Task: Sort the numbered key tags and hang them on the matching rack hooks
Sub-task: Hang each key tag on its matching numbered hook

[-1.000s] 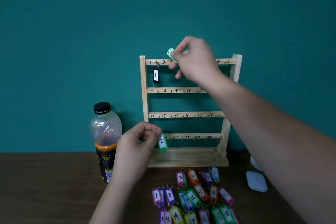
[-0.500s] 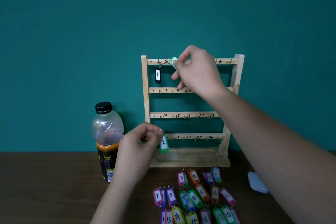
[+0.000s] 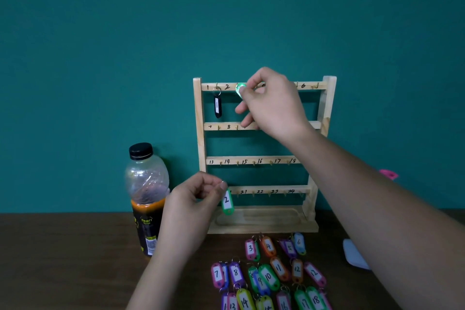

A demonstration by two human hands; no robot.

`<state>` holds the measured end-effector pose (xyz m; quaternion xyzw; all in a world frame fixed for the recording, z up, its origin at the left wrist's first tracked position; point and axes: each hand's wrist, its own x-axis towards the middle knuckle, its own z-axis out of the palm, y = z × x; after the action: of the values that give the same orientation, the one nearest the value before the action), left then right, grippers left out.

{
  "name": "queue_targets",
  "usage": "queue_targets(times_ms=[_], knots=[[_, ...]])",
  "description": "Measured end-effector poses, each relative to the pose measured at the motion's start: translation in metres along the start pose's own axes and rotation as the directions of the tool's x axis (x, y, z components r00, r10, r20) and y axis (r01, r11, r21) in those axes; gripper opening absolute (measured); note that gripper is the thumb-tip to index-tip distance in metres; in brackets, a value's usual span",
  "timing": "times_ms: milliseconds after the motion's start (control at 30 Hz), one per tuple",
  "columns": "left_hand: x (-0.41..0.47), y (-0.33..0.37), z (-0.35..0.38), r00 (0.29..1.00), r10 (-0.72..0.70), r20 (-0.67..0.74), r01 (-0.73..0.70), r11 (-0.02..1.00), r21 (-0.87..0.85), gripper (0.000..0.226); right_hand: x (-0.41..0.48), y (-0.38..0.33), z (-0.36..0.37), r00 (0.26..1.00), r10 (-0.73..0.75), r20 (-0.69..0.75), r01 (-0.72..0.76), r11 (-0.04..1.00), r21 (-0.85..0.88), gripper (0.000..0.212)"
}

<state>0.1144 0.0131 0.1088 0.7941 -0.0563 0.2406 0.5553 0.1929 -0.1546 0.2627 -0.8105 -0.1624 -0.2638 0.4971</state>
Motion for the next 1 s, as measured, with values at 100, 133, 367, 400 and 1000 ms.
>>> queue_targets(times_ms=[100, 133, 367, 400, 1000], knots=[[0.001, 0.004, -0.001, 1.0, 0.015, -0.016, -0.015, 1.0, 0.008, 0.011, 0.002, -0.006, -0.004, 0.998, -0.059, -0.026, 0.057, 0.996, -0.061, 0.005], [0.002, 0.007, -0.001, 1.0, 0.013, -0.02, -0.013, 1.0, -0.005, 0.012, 0.002, -0.008, -0.005, 0.997, -0.071, -0.02, 0.07, 0.995, -0.075, 0.005], [0.037, 0.063, -0.001, 0.994, -0.014, -0.107, -0.015, 0.966, -0.26, 0.016, 0.002, -0.01, -0.015, 0.998, -0.05, 0.05, 0.051, 0.998, -0.025, 0.006], [0.049, 0.072, -0.001, 0.993, -0.006, -0.117, -0.026, 0.962, -0.271, 0.016, 0.003, -0.01, -0.016, 0.998, -0.046, 0.051, 0.047, 0.999, -0.016, 0.007], [0.148, 0.132, -0.012, 0.944, 0.329, -0.027, -0.293, 0.87, 0.396, 0.012, 0.005, -0.006, -0.021, 0.997, -0.049, 0.059, 0.046, 0.998, 0.053, 0.008]])
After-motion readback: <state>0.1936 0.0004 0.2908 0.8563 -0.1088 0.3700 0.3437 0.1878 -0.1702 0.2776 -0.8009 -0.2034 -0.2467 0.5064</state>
